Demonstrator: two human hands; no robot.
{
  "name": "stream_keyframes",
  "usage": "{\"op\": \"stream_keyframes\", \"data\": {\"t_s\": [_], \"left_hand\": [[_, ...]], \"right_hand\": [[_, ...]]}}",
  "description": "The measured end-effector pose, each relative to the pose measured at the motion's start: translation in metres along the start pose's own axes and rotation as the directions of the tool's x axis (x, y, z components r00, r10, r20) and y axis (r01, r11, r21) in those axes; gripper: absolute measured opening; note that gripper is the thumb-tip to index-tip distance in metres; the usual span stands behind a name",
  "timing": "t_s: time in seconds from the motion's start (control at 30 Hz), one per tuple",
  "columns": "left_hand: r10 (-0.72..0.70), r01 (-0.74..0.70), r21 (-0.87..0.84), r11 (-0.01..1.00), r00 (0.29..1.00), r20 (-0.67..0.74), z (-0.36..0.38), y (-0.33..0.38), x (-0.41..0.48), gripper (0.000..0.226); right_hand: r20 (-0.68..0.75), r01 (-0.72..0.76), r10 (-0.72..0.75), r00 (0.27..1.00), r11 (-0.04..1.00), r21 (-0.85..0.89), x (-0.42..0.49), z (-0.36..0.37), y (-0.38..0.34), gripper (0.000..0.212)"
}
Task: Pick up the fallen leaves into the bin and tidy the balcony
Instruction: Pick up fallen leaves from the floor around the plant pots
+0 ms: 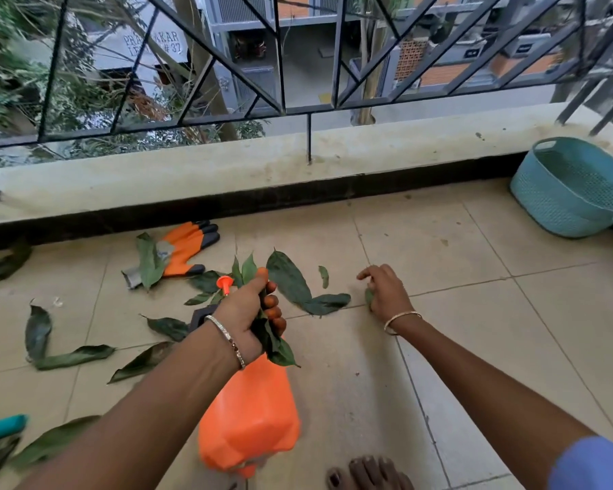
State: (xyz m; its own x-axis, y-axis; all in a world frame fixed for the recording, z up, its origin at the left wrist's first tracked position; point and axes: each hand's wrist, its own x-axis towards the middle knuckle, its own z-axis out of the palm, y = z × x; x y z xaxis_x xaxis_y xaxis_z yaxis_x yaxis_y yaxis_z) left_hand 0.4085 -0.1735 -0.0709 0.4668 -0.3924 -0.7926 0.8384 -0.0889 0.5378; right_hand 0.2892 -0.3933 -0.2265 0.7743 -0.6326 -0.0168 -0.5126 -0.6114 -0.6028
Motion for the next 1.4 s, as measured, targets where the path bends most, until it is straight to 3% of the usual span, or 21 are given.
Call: {"op": "stream_keyframes", "data": {"t_s": [0.17,0.27,0.33,0.47,0.57,0.63,0.77,0.93,1.03,1.2,1.33,1.4], "left_hand": [[-0.031,0.031,-0.014,0.999,0.999,0.005,0.006,-0.004,0.005,0.043],[-0.045,0.045,-0.018,0.999,0.999,0.002,0.006,-0.006,0.006,0.043],[-0.044,0.044,-0.025,0.999,0.999,-0.006,0.005,-0.006,0.007,0.043],[-0.037,0.037,-0.043,0.998,0.999,-0.017,0.001,-0.002,0.009,0.042],[-0.037,0.036,-0.05,0.998,0.999,-0.025,-0.002,0.0,0.01,0.042],[-0.042,0.04,-0.053,0.998,0.999,-0.034,-0.002,0.0,0.012,0.042],[-0.049,0.046,-0.065,0.997,0.998,-0.046,-0.005,-0.001,0.014,0.041],[-0.054,0.05,-0.067,0.997,0.997,-0.057,-0.008,-0.002,0.017,0.042],[-0.058,0.054,-0.068,0.996,0.997,-0.057,-0.01,-0.002,0.018,0.042],[-0.061,0.056,-0.087,0.995,0.997,-0.055,-0.013,-0.001,0.02,0.042],[-0.062,0.056,-0.093,0.994,0.996,-0.058,-0.013,0.0,0.02,0.041],[-0.06,0.055,-0.088,0.995,0.997,-0.056,-0.012,-0.001,0.019,0.041]], "right_hand": [[0.124,0.093,-0.089,0.988,0.995,-0.024,0.007,0.022,-0.041,0.016],[0.276,0.18,-0.126,0.953,0.967,-0.18,0.006,0.036,-0.051,0.041],[0.332,0.254,-0.148,0.932,0.919,-0.302,0.003,0.044,-0.047,0.043],[0.271,0.355,-0.265,0.925,0.856,-0.376,-0.005,0.053,-0.028,0.032],[0.227,0.478,-0.421,0.878,0.795,-0.374,-0.008,0.052,-0.016,0.025],[0.147,0.44,-0.414,0.898,0.846,-0.302,-0.004,0.047,-0.014,0.027],[0.029,0.16,-0.158,0.987,0.98,-0.115,0.023,0.033,-0.029,0.011],[0.088,-0.1,0.105,0.991,0.993,-0.057,0.055,0.033,-0.041,0.022],[0.197,-0.047,0.084,0.977,0.981,-0.188,0.059,0.042,-0.049,0.04],[0.243,0.134,-0.053,0.969,0.935,-0.329,0.052,0.057,-0.052,0.02],[0.121,0.269,-0.247,0.961,0.938,-0.218,0.049,0.055,-0.048,0.01],[0.029,0.148,-0.146,0.989,0.987,-0.07,0.053,0.05,-0.05,0.009]]}}
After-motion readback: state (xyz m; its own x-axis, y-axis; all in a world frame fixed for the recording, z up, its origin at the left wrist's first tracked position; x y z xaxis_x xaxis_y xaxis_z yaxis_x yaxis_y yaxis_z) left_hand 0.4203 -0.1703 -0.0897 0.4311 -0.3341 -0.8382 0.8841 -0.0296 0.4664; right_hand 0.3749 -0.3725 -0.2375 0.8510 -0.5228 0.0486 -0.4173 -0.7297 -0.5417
